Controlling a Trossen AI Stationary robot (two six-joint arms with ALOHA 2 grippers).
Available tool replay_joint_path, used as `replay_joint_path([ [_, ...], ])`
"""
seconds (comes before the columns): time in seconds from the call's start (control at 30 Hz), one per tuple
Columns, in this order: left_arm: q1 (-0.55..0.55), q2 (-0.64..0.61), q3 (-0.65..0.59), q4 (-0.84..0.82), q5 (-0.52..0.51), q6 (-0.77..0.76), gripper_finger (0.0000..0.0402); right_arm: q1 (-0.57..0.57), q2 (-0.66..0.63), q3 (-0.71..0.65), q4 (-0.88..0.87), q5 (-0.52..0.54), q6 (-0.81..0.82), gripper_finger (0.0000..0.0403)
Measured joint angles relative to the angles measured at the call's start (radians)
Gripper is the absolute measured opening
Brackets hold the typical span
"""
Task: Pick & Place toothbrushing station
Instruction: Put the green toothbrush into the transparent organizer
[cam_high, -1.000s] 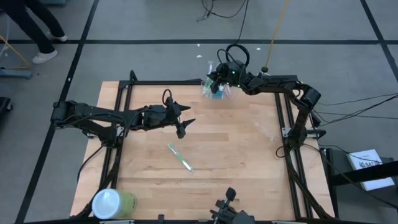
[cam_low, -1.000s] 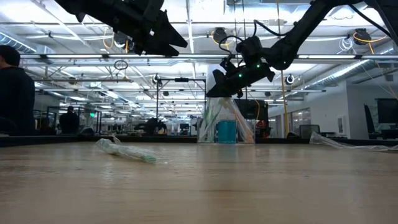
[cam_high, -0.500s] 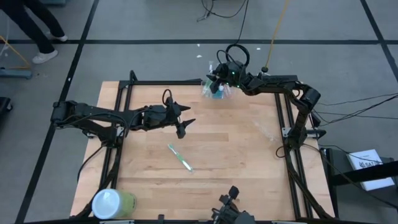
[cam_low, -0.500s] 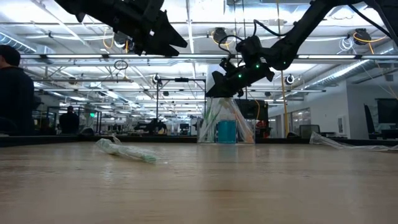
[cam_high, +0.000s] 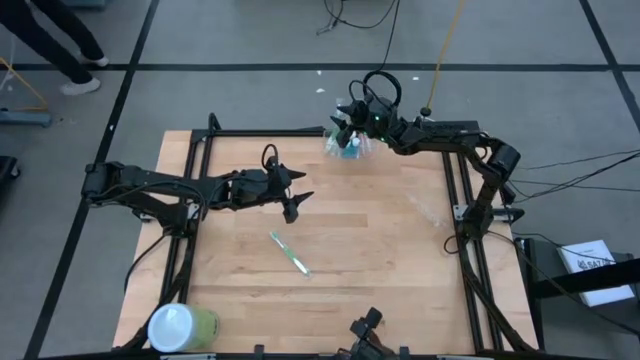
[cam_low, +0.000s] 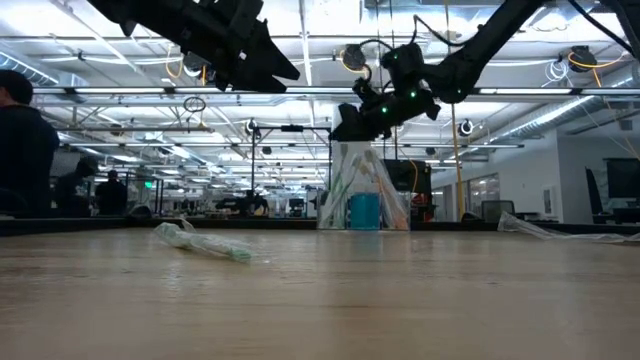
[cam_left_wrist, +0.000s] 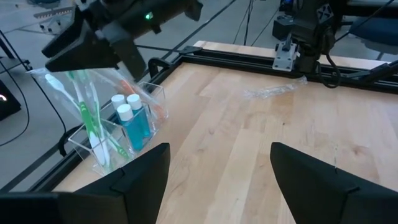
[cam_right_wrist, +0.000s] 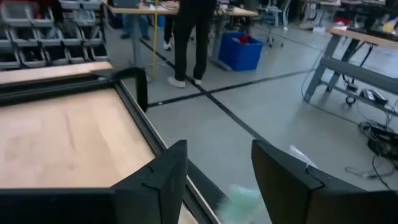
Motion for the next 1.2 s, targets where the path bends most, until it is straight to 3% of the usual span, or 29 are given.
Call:
replay_joint_path([
  [0.3,-0.002,0.000,0.000,-0.034,0.015,0.002,0.0285,0.074,-0.129,0.000,-0.106,-0.003,0.000,0.0175],
  [0.5,-0.016,0.000,0.000,-0.211,0.141,-0.093,0.0285,0.146,-0.230,0.000,-0.278,-0.005,-0.004,0.0172],
  [0.67,-0.046,0.000,0.000,-0.430,0.238,-0.311,0.0285,0.198,-0.283,-0.037,-0.337,-0.005,-0.050,0.0175],
  [0.83,-0.116,0.000,0.000,-0.620,0.348,-0.675,0.0284,0.222,-0.314,-0.099,-0.327,-0.004,-0.060,0.0173],
  [1.07,-0.253,0.049,0.000,-0.726,0.194,-0.989,0.0272,0.226,-0.322,-0.182,-0.224,-0.003,-0.059,0.0170],
  [1.2,-0.265,0.127,0.000,-0.685,0.187,-1.132,0.0254,0.226,-0.323,-0.204,-0.191,-0.004,-0.059,0.0169],
])
